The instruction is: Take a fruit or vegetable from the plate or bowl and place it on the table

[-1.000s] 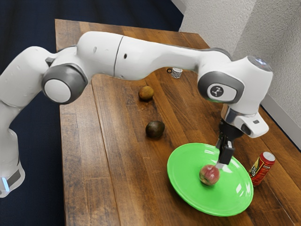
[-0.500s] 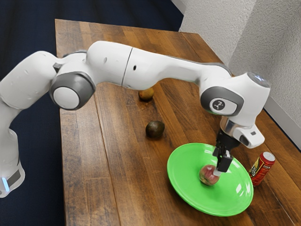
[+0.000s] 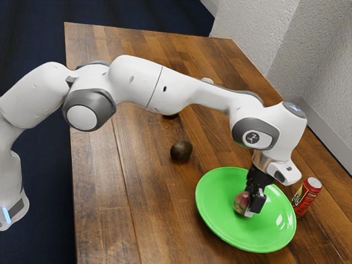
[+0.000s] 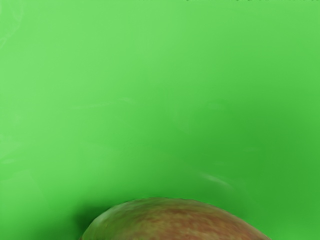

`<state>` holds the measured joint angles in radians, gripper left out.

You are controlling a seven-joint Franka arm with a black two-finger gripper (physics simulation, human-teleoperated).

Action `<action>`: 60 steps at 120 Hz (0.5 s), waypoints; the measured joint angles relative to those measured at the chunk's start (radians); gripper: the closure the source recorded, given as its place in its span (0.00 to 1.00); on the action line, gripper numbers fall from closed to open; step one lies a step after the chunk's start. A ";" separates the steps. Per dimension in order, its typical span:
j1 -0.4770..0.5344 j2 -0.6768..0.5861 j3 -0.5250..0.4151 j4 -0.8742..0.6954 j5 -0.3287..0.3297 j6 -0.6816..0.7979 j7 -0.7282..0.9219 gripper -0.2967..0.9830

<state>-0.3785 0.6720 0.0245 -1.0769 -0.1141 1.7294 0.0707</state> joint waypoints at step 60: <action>-0.102 -0.108 -0.002 0.001 0.005 -0.004 0.013 0.51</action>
<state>-0.4803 0.5642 0.0224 -1.0756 -0.1088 1.7253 0.0839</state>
